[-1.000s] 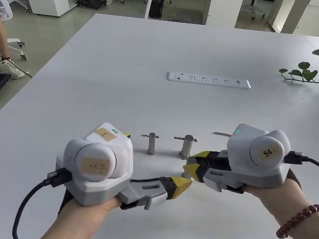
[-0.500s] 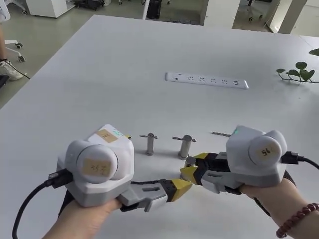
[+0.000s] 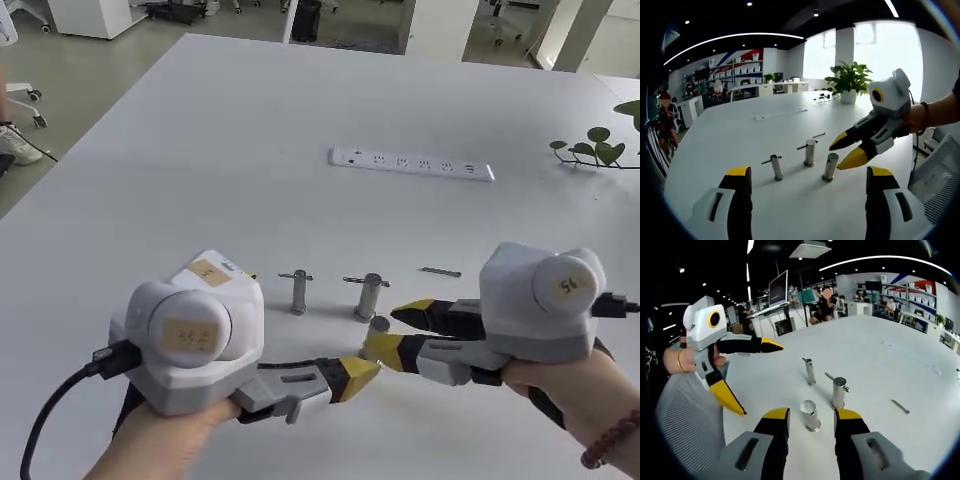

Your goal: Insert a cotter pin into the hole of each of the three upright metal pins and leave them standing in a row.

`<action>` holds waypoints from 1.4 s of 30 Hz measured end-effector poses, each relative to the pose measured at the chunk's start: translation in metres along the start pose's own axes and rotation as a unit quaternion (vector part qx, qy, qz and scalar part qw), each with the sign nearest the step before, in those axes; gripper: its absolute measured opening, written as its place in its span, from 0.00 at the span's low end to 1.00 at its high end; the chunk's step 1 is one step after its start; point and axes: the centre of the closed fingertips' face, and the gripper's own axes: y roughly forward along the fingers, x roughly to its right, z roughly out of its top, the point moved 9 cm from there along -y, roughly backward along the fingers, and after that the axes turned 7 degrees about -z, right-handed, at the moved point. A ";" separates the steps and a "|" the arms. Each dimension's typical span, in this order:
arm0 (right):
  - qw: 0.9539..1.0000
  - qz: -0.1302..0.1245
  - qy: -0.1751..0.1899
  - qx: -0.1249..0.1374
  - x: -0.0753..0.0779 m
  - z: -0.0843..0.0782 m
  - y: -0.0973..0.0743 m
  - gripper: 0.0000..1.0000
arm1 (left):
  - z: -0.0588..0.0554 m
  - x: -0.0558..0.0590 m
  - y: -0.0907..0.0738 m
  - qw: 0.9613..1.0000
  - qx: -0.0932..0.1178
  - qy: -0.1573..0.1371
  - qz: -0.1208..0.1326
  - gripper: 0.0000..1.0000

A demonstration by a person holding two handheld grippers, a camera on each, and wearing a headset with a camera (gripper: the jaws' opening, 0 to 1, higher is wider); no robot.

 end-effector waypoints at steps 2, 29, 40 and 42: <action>1.000 0.003 0.017 0.002 0.005 0.002 -0.005 0.33 | 0.000 0.000 0.000 1.000 0.001 0.001 0.000 0.96; 0.994 -0.048 -0.029 -0.092 0.091 0.010 -0.010 0.28 | -0.001 -0.004 -0.002 1.000 0.003 -0.009 0.013 0.97; 0.981 -0.087 -0.076 -0.157 0.126 0.002 0.016 0.19 | 0.000 -0.005 -0.003 1.000 0.006 -0.008 0.016 0.95; 0.979 -0.090 -0.079 -0.165 0.130 0.001 0.021 0.18 | 0.000 -0.005 -0.003 1.000 0.006 -0.007 0.014 0.94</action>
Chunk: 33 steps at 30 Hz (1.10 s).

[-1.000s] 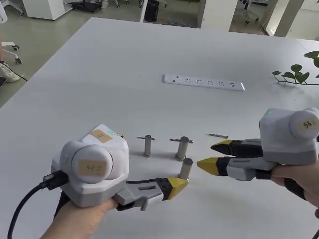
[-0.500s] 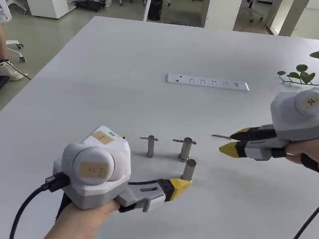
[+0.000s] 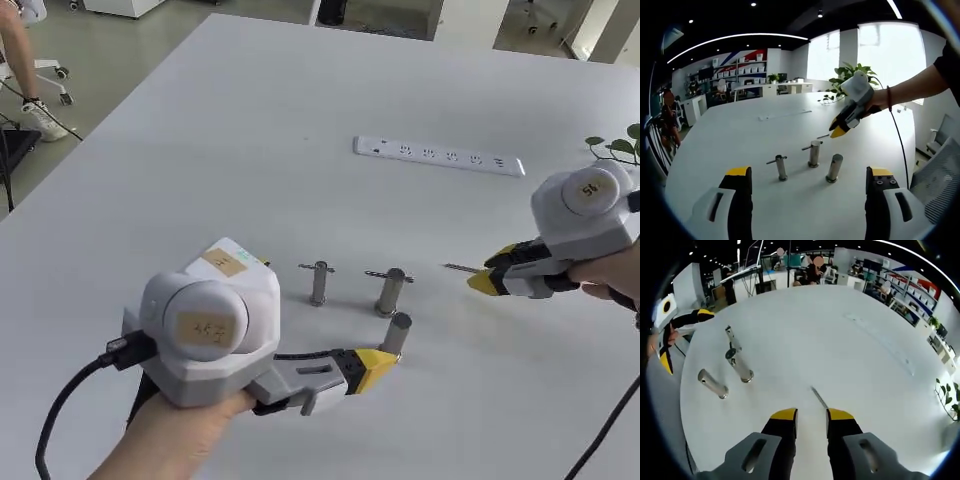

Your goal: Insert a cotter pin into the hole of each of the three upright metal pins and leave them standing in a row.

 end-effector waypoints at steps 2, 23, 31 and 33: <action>1.000 -0.002 -0.008 -0.005 0.002 0.001 0.003 0.16 | 0.000 0.000 0.000 1.000 -0.001 0.003 0.001 0.94; 0.998 0.012 -0.036 -0.055 0.019 0.002 0.022 0.09 | 0.001 -0.002 -0.001 1.000 0.003 -0.001 0.004 0.92; 0.997 0.030 -0.014 -0.067 0.018 0.003 0.020 0.05 | 0.001 -0.002 -0.001 1.000 0.002 -0.001 0.004 0.91; 0.997 0.030 -0.017 -0.068 0.019 0.003 0.020 0.05 | 0.001 -0.003 -0.001 1.000 0.002 -0.001 0.005 0.91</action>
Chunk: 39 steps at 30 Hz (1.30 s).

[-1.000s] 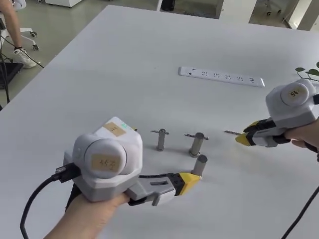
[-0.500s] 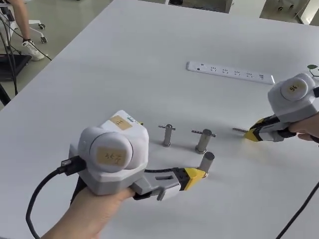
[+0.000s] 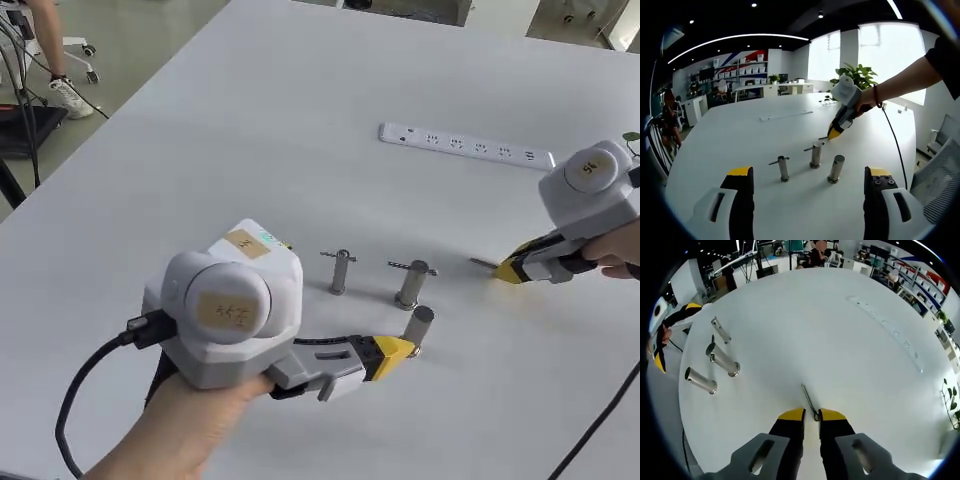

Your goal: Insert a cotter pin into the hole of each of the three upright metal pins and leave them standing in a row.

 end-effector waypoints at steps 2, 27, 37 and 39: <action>1.000 -0.001 -0.001 -0.001 -0.002 0.000 0.000 0.04 | 0.000 0.000 0.000 1.000 -0.001 0.000 0.000 0.91; 0.997 -0.040 -0.063 0.015 -0.015 0.002 -0.009 0.00 | -0.003 0.002 0.002 1.000 -0.013 0.003 -0.006 0.86; 0.994 -0.044 -0.082 0.062 -0.034 0.009 -0.037 0.00 | -0.004 0.005 0.001 1.000 -0.015 0.002 -0.015 0.81; 0.992 -0.042 -0.090 0.072 -0.039 0.010 -0.044 0.00 | -0.004 0.004 0.001 1.000 -0.014 0.002 -0.016 0.80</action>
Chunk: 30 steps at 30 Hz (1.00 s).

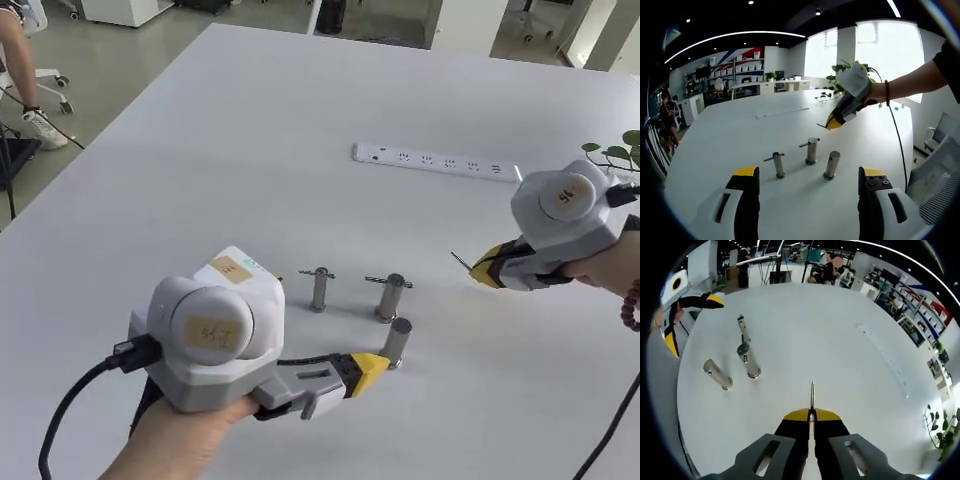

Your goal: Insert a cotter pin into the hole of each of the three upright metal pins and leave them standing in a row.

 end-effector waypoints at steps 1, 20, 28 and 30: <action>1.000 -0.001 -0.005 0.005 -0.002 0.001 -0.003 0.00 | 0.000 0.000 0.000 1.000 0.000 0.001 0.000 0.79; 0.992 0.029 -0.067 0.099 -0.059 0.036 -0.049 0.00 | 0.013 0.010 0.001 0.999 0.000 -0.004 -0.036 0.48; 0.986 0.049 -0.100 0.123 -0.075 0.048 -0.055 0.00 | 0.020 0.011 0.003 0.999 0.000 -0.021 -0.050 0.39; 0.985 0.050 -0.109 0.126 -0.079 0.050 -0.055 0.00 | 0.022 0.011 0.004 0.998 -0.001 -0.032 -0.057 0.35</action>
